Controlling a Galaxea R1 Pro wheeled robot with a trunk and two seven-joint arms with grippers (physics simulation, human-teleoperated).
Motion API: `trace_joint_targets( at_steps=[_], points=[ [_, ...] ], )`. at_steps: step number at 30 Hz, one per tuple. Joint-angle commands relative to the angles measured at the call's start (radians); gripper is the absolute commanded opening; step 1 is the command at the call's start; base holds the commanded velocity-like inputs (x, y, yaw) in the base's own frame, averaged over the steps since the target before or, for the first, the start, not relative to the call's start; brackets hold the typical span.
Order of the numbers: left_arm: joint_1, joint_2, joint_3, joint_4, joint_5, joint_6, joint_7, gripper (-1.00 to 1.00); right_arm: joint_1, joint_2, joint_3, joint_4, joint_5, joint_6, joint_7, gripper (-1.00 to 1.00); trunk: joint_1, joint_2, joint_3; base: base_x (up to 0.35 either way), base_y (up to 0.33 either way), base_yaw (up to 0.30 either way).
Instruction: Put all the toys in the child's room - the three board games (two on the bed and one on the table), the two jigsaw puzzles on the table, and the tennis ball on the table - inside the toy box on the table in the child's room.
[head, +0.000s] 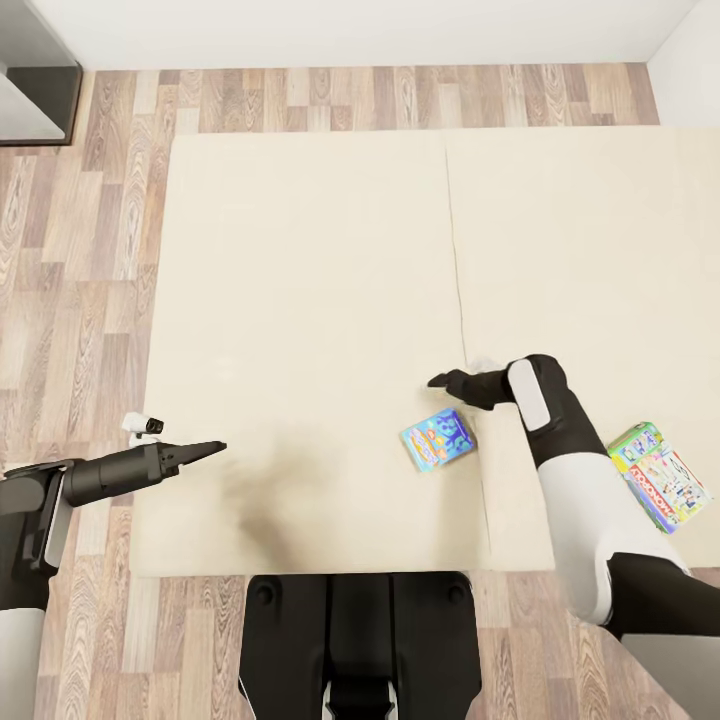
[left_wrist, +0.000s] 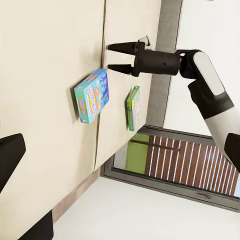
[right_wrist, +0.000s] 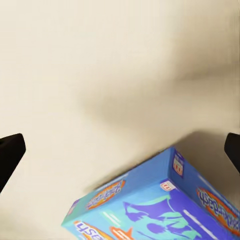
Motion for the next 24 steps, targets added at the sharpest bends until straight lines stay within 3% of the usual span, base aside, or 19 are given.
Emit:
trace_joint_targets(
  at_steps=[1,4,14,24],
  points=[
    [0.000,0.000,0.000,0.000,-0.001,0.010,-0.004,1.00,0.000,-0.013,0.000,-0.004,-0.010,0.004,-0.005,1.00,0.001,-0.002,-0.001,0.000,0.000,0.000],
    [0.000,0.000,0.000,0.000,-0.001,0.010,-0.004,1.00,0.001,-0.049,0.002,-0.007,-0.013,0.004,0.009,1.00,0.001,-0.002,-0.001,0.000,0.000,0.000],
    [0.000,0.000,0.000,0.000,-0.001,0.011,-0.004,1.00,0.047,-0.116,0.005,-0.010,-0.012,0.004,0.119,1.00,0.001,-0.002,-0.001,0.000,0.000,0.000],
    [0.000,0.000,0.000,0.000,-0.001,0.011,-0.004,1.00,0.109,-0.131,0.011,-0.038,-0.012,0.004,0.152,1.00,0.001,-0.002,-0.001,0.000,0.000,0.000]
  ],
)
